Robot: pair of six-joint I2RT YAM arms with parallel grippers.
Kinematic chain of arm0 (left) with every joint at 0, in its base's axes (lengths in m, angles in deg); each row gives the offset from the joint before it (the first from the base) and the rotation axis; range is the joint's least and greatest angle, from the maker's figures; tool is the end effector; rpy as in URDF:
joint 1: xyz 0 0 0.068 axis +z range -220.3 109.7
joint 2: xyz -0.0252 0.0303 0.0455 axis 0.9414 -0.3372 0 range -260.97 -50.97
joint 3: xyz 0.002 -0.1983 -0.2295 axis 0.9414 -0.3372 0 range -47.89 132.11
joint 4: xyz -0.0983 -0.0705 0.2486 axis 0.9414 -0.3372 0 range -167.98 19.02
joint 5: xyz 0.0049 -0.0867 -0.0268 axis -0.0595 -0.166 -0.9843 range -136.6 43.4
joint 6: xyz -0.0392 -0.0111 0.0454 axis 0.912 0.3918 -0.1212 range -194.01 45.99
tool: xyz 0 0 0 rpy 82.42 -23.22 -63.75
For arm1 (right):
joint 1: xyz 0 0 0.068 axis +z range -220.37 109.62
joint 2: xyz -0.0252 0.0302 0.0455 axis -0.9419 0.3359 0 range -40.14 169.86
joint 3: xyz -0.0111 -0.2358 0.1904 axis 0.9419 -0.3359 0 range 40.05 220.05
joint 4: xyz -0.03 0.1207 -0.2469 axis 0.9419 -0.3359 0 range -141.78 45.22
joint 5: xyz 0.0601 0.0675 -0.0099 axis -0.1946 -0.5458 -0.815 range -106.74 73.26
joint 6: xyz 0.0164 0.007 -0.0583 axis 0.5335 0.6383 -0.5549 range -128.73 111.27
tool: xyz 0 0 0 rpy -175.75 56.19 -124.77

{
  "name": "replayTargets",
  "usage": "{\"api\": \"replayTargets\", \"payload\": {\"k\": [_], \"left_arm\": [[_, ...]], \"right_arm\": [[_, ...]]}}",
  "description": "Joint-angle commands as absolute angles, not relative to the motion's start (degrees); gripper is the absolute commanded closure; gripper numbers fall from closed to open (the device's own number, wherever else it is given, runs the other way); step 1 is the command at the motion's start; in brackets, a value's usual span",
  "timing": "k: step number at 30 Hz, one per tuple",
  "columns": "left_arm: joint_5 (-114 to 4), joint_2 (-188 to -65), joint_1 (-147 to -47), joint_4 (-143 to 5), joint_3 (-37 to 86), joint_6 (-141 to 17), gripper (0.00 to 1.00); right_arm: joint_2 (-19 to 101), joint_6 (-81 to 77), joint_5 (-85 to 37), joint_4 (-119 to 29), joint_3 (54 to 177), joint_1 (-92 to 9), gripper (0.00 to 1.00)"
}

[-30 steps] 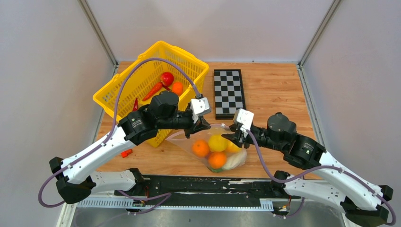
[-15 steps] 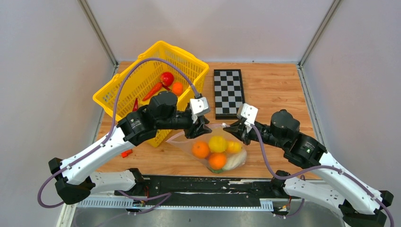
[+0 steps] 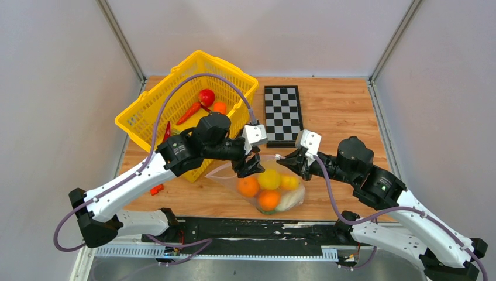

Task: Place the food in the zip-top bag and seal the zipper
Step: Zip the zipper food storage bag at the center of the board.

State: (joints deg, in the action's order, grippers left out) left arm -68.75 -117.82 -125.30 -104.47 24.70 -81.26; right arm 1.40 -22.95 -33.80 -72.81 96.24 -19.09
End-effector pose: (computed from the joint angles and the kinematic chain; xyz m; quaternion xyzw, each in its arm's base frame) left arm 0.1354 -0.2231 0.4168 0.5193 0.6678 -0.3558 0.3973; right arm 0.0837 0.1258 0.4062 -0.4972 0.6029 0.3052 0.5442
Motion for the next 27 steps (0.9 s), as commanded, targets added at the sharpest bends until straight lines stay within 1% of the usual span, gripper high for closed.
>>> {"api": "replayTargets", "payload": {"k": [1,6,7,8,10,11,15,21,25,27], "left_arm": [[-69.06,-117.73,-125.23,-104.84,27.53,-82.88,0.35],[-68.88,-116.91,-125.24,-102.83,26.68,-81.6,0.72],[-68.79,-116.92,-125.27,-102.8,26.57,-81.44,0.81],[-68.64,-116.91,-125.24,-102.83,26.47,-81.2,0.88],[-68.74,-116.93,-125.31,-102.91,26.41,-80.82,0.98],[-69.03,-116.84,-125.3,-102.83,26.37,-80.72,1.0],[-70.39,-115.62,-125.3,-101.87,25.84,-80.31,1.0],[-70.54,-115.2,-125.27,-102.05,25.59,-80.5,1.0],[-71.1,-115.68,-125.26,-102.26,25.78,-80.52,1.0],[-71.13,-115.7,-125.31,-102.21,25.8,-80.5,1.0]], "right_arm": [[0.48,-23.57,-34.76,-70.13,96.78,-19.36,1.0],[0.26,-23.77,-35.62,-70.39,96.81,-19.4,1.0],[0.34,-23.87,-35.97,-70.5,96.95,-19.45,1.0],[0.49,-23.85,-36.25,-70.59,97.1,-19.48,1.0],[0.85,-23.81,-36.27,-70.81,97.47,-19.57,1.0],[1.09,-23.77,-36.07,-70.87,97.66,-19.65,0.98],[1.76,-23.79,-34.32,-70.85,98.12,-19.94,0.93],[1.52,-23.62,-33.51,-70.08,98.35,-20.1,0.91],[0.91,-23.33,-32.76,-68.96,98.13,-20.23,0.78],[0.91,-23.41,-32.41,-68.94,98.33,-20.19,0.78]]}}
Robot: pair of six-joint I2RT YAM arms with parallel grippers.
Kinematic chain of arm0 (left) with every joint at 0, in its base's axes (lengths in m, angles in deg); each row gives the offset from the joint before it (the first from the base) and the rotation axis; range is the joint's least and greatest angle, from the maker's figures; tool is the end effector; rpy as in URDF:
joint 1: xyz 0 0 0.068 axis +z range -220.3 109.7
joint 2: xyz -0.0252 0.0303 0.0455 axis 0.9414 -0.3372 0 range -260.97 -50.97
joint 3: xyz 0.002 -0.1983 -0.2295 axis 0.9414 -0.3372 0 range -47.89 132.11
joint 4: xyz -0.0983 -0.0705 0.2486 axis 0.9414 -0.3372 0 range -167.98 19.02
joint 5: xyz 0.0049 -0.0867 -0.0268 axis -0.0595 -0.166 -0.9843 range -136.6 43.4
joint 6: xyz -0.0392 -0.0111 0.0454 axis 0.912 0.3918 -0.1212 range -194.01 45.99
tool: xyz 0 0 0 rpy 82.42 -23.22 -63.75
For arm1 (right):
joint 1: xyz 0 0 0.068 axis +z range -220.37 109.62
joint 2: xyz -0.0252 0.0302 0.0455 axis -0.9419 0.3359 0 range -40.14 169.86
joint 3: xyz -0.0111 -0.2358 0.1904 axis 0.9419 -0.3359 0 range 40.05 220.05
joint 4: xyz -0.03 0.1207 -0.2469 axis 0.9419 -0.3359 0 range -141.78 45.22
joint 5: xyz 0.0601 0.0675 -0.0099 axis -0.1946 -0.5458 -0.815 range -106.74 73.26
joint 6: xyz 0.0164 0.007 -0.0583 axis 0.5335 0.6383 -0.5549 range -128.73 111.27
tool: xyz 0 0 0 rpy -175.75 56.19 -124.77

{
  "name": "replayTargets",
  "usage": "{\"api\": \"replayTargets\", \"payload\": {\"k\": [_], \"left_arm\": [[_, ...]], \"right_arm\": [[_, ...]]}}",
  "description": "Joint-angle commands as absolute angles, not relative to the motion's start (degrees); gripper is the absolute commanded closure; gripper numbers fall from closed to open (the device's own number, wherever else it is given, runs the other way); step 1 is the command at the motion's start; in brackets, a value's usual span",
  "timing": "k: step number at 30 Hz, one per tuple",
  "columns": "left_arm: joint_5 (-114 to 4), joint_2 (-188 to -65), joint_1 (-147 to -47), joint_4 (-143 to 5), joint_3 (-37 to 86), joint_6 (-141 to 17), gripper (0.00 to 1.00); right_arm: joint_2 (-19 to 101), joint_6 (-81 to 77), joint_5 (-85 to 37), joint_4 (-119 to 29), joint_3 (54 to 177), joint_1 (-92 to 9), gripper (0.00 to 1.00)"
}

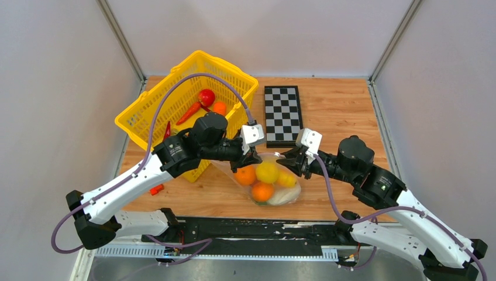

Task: Place the food in the zip-top bag and seal the zipper
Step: Zip the zipper food storage bag at the center of the board.

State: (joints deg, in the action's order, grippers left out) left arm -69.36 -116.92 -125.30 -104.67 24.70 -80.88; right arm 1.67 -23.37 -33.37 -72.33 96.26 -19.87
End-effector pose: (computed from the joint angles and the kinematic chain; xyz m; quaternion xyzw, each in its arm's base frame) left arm 0.1320 -0.2191 0.4203 0.5182 0.6641 -0.3625 0.3987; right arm 0.0867 0.1257 0.4066 -0.4931 0.6049 0.2971 0.5502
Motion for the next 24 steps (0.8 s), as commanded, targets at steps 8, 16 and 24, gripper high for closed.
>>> {"api": "replayTargets", "payload": {"k": [8,16,24], "left_arm": [[-71.16,-116.26,-125.31,-102.18,26.03,-80.24,1.0],[-71.13,-117.37,-125.22,-102.61,26.63,-80.41,1.0],[-69.99,-117.05,-125.29,-102.74,26.69,-80.22,1.0]], "right_arm": [[1.09,-24.99,-34.01,-69.25,98.7,-20.19,0.87],[1.15,-25.53,-34.75,-69.38,99.29,-20.26,0.82],[1.59,-25.61,-34.99,-70.07,98.95,-20.31,1.0]]}}
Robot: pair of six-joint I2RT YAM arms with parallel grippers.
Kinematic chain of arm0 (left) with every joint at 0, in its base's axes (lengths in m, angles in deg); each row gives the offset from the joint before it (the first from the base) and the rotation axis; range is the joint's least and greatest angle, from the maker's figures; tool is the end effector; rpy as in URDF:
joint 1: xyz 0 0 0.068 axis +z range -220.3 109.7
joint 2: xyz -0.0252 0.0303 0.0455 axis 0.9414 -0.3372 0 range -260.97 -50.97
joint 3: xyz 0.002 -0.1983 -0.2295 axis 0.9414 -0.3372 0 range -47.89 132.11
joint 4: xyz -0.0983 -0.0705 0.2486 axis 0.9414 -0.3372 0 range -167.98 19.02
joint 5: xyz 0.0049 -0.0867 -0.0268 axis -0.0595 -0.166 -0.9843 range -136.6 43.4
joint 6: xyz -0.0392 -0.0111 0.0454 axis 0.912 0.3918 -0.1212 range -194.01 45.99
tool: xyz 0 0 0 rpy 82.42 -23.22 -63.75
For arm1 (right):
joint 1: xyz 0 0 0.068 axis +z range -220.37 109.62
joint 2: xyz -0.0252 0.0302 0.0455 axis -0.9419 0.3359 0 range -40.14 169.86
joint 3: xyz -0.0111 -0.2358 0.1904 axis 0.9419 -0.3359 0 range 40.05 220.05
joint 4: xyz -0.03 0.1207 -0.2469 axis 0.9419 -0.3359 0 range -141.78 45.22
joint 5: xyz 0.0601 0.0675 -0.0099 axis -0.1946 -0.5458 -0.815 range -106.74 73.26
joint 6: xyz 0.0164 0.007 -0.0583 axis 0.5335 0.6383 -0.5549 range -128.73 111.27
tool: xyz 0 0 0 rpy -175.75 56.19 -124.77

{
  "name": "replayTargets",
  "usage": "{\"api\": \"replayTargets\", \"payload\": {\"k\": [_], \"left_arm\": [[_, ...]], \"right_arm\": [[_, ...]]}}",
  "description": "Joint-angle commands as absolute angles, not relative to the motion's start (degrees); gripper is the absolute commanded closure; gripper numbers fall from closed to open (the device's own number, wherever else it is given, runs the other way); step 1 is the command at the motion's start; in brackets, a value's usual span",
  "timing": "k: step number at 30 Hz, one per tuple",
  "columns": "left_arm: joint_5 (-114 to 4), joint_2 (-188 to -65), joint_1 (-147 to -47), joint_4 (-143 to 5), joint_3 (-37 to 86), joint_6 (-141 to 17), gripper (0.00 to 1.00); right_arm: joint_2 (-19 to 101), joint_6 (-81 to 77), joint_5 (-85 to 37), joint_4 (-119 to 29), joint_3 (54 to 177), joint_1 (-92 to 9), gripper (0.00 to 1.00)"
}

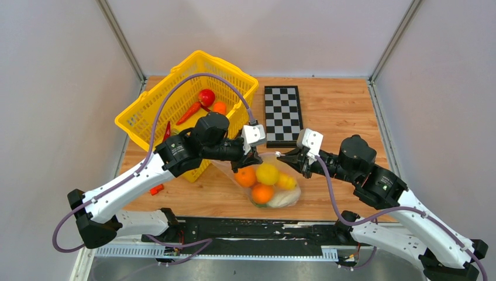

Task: Place the food in the zip-top bag and seal the zipper
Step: Zip the zipper food storage bag at the center of the board.

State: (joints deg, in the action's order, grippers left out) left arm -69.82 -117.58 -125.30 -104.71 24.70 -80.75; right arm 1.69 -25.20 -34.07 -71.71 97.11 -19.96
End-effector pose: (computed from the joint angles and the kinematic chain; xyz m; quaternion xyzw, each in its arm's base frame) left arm 0.1337 -0.2221 0.4175 0.5196 0.6663 -0.3643 0.3916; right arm 0.0857 0.1250 0.4131 -0.5019 0.5873 0.2939 0.5628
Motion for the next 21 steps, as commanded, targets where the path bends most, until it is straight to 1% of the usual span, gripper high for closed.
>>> {"api": "replayTargets", "payload": {"k": [1,2,3,4,6,7,9,14,18,20,21], "left_arm": [[-69.61,-116.86,-125.25,-102.63,26.62,-80.12,1.0],[-69.25,-116.81,-125.28,-102.34,26.55,-79.96,0.99],[-68.79,-116.69,-125.31,-101.97,26.39,-79.78,0.9],[-68.53,-116.59,-125.3,-101.53,26.27,-79.66,0.77],[-68.55,-116.44,-125.3,-100.6,26.32,-79.48,0.55],[-68.74,-116.36,-125.29,-99.9,26.3,-79.3,0.49],[-70.01,-116.19,-125.3,-98.04,26.48,-78.85,0.46],[-78.63,-117.45,-125.23,-95.07,29.05,-78.34,0.45],[-80.35,-118.72,-125.26,-95.05,30.66,-79.34,0.45],[-81.41,-119.36,-125.31,-95.65,31.5,-80.48,0.47],[-82.58,-119.79,-125.3,-96.03,32.01,-81.26,0.5]], "right_arm": [[1.61,-25.61,-34.99,-70.16,98.79,-20.28,1.0],[1.61,-25.49,-35.06,-70.17,98.75,-20.23,1.0],[1.61,-25.47,-35.12,-70.19,98.62,-20.23,1.0],[1.61,-25.35,-35.18,-70.13,98.53,-20.27,1.0],[1.61,-25.27,-35.6,-69.81,98.43,-20.26,1.0],[1.61,-25.19,-35.71,-69.56,98.34,-20.21,1.0],[1.7,-25.19,-36.17,-69.41,98.24,-20.27,1.0],[2.05,-25.5,-37.57,-69.88,98.48,-20.27,1.0],[2.05,-25.91,-38.82,-70.09,98.5,-20.28,1.0],[2.1,-26.08,-39.12,-70.17,98.52,-20.28,1.0],[2.14,-26.13,-39.23,-70.24,98.55,-20.26,1.0]]}}
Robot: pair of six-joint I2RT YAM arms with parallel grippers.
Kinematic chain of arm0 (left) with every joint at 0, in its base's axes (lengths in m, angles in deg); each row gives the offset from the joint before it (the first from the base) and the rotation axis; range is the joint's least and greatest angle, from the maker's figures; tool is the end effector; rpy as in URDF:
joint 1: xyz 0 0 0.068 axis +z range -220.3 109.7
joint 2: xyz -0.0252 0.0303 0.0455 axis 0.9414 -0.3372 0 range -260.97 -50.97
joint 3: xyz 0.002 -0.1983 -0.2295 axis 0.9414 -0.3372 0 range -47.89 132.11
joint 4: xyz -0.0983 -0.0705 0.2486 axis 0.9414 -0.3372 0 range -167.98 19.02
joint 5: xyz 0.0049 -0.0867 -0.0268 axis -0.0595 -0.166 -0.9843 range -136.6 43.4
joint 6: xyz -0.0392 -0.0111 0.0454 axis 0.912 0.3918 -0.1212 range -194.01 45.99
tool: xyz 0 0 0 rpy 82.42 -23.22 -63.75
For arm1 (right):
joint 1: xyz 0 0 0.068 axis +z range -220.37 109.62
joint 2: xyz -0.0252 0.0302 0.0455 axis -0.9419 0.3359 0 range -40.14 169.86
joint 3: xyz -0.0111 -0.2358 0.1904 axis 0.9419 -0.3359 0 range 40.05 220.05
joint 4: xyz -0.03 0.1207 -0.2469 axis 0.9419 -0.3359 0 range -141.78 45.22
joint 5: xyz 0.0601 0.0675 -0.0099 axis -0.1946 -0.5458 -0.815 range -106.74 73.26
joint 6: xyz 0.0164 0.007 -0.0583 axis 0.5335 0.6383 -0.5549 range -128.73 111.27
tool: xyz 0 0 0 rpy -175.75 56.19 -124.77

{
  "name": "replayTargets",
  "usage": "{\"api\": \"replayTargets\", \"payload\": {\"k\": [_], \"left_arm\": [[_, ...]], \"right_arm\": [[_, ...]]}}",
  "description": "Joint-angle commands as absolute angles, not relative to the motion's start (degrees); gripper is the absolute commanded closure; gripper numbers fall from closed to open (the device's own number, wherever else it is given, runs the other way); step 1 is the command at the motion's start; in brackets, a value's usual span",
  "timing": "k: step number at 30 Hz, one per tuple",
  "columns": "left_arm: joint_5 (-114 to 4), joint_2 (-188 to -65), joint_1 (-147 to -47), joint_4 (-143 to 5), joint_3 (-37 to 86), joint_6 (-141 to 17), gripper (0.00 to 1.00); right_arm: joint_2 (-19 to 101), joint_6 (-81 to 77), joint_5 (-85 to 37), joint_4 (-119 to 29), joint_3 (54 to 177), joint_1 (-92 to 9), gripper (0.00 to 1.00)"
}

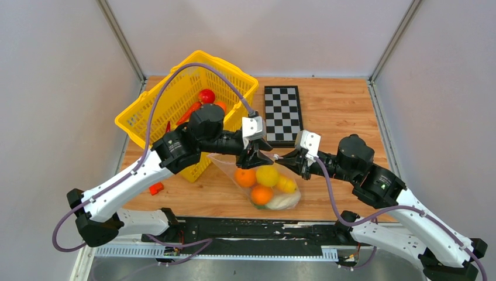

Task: Place the food in the zip-top bag and seal the zipper
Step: Zip the zipper food storage bag at the center of the board.

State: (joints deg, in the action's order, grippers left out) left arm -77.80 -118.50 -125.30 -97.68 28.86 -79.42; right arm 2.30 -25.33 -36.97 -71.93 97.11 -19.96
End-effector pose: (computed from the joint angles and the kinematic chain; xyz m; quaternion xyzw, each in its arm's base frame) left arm 0.1315 -0.2288 0.4536 0.5282 0.5911 -0.4358 0.4262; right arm 0.0855 0.1282 0.4114 -0.5156 0.5797 0.3102 0.5495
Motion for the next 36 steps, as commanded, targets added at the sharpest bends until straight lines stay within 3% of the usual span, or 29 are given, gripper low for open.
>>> {"api": "replayTargets", "payload": {"k": [1,9,16,20,24,36], "left_arm": [[-83.88,-120.14,-125.28,-96.64,32.49,-82.11,0.52],[-86.14,-123.03,-125.27,-100.69,35.32,-86.43,0.65],[-86.25,-122.54,-125.31,-99.65,34.75,-86.04,0.88],[-84.15,-121.71,-125.23,-99.72,34.07,-86.22,0.96],[-82.06,-120.6,-125.25,-100.74,32.82,-86.48,1.0],[-74.67,-115.56,-125.23,-103.84,26.21,-86.14,1.0]], "right_arm": [[2.14,-26.21,-39.29,-70.26,98.58,-20.34,1.0],[2.23,-26.31,-39.52,-70.61,98.78,-20.34,1.0],[2.14,-26.65,-39.12,-70.88,98.7,-20.3,1.0],[1.99,-26.66,-38.57,-70.66,98.59,-20.29,1.0],[1.01,-26.22,-37.71,-69.99,98.11,-20.28,1.0],[-0.19,-25.74,-35.98,-69.52,97.36,-20.28,1.0]]}}
